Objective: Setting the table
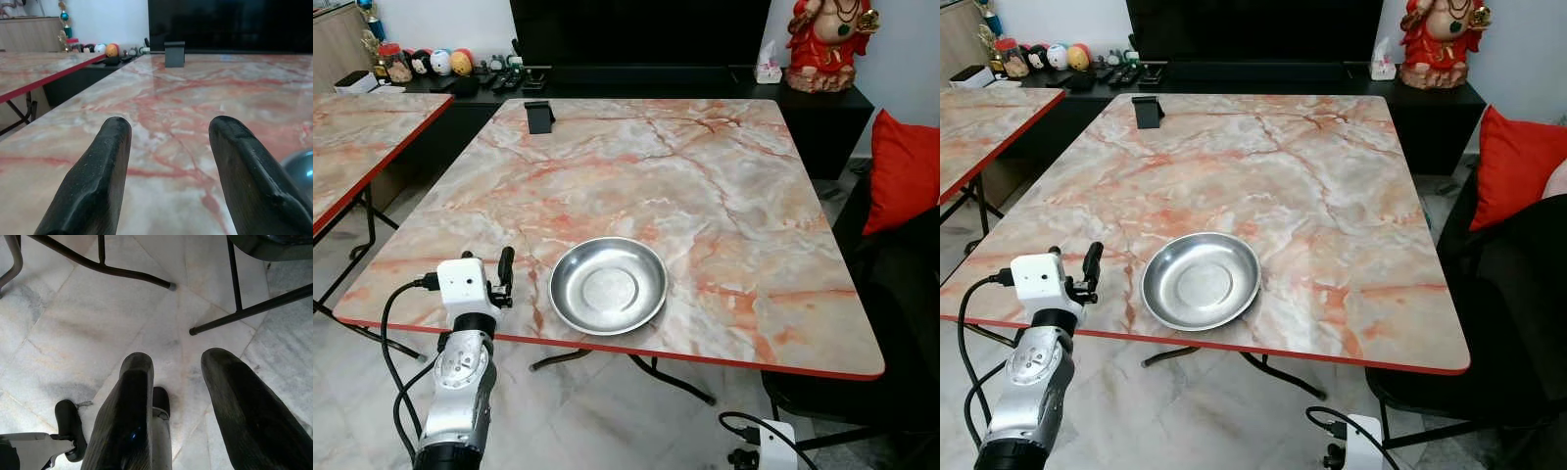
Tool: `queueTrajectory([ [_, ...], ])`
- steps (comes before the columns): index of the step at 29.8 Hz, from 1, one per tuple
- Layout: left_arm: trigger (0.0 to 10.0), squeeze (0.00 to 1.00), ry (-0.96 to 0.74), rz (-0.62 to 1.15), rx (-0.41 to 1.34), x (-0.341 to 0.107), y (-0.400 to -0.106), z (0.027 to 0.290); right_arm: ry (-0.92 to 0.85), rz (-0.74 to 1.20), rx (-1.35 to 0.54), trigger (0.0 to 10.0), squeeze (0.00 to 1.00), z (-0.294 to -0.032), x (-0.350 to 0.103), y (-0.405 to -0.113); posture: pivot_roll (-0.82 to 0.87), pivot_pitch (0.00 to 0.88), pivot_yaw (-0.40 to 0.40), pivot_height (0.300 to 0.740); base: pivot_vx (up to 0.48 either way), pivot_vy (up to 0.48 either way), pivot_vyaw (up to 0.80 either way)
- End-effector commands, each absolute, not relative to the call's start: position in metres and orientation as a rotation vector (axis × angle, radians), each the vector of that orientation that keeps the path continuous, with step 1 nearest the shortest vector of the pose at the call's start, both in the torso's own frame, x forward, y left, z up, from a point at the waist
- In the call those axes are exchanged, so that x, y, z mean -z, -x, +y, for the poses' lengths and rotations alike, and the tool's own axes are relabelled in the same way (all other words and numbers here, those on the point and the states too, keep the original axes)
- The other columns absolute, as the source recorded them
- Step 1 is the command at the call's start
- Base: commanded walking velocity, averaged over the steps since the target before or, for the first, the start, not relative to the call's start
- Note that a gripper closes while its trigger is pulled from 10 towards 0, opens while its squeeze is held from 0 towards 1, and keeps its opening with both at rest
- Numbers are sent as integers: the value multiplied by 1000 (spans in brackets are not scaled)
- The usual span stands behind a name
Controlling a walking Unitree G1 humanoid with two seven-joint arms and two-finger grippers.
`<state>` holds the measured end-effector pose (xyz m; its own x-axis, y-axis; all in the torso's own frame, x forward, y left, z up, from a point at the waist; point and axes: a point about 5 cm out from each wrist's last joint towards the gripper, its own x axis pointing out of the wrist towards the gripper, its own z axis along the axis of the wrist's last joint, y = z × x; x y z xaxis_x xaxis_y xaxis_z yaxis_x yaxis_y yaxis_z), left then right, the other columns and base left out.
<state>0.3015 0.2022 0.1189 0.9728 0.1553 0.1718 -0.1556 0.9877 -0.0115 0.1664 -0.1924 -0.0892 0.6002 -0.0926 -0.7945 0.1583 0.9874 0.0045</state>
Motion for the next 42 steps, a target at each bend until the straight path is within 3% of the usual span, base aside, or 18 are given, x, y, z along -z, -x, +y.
queueTrajectory([
  [1,10000,0,16,-165,-183,-118,-303,206,-72,919,139,10000,0,-190,89,-167,-61,0,50,740,0,274,0],
  [42,10000,0,15,-178,-107,-123,-312,189,-84,926,133,10000,0,-188,90,-166,-45,0,58,740,0,296,0],
])
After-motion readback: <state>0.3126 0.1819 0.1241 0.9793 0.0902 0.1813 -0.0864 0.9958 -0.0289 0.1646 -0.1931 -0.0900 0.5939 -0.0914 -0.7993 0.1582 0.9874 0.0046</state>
